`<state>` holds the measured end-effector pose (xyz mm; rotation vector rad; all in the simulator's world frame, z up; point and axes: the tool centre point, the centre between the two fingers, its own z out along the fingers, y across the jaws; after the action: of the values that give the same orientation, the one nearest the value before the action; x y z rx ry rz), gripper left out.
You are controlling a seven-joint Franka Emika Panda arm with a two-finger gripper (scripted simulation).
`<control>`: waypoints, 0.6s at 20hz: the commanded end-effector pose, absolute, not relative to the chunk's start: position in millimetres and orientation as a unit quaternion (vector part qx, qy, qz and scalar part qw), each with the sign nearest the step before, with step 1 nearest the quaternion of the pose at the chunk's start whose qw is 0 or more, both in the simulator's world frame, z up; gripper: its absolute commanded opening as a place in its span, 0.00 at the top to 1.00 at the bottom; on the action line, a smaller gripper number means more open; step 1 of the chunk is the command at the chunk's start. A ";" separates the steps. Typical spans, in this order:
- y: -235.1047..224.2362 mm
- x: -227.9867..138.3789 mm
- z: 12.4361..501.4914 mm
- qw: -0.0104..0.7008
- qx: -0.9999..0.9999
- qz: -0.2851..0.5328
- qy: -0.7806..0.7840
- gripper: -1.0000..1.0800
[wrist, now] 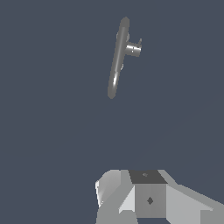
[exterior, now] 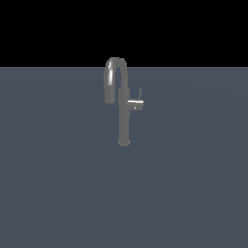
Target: Turn on the faucet by rotating a designated handle.
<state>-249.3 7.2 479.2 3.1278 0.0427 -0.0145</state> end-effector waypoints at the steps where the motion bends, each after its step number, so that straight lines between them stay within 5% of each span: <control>1: 7.2 -249.3 479.2 0.007 1.000 -0.005 0.014 1.00; 12: 8.8 -233.2 477.8 -0.017 0.999 -0.025 -0.011 1.00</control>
<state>-237.0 8.5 478.4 3.1640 -0.0162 -0.0634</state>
